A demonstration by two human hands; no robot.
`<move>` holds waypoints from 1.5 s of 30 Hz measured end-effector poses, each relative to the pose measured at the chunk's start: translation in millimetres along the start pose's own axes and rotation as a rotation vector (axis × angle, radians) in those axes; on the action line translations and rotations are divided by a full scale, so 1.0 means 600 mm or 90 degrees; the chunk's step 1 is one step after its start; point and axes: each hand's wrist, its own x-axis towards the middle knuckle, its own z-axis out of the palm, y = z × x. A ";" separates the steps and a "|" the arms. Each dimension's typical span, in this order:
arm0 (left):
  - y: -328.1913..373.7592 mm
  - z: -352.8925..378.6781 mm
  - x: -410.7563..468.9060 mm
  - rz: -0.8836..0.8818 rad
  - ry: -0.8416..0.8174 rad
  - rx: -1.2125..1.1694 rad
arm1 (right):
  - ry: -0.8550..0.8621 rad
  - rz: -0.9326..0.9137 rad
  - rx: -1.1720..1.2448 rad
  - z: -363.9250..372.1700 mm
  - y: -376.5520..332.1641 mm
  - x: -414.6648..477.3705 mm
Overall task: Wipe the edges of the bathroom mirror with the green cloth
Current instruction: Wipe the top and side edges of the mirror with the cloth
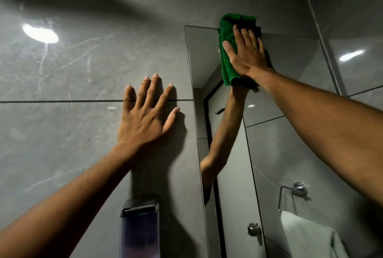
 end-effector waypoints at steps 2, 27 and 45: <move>0.001 0.000 -0.006 -0.008 -0.001 -0.004 | 0.003 0.011 -0.004 -0.003 0.031 -0.002; 0.029 -0.016 -0.022 -0.046 -0.009 -0.048 | -0.070 0.243 -0.028 -0.048 0.330 0.026; 0.027 -0.004 -0.039 0.000 0.000 -0.058 | -0.100 0.285 0.002 -0.031 0.364 -0.211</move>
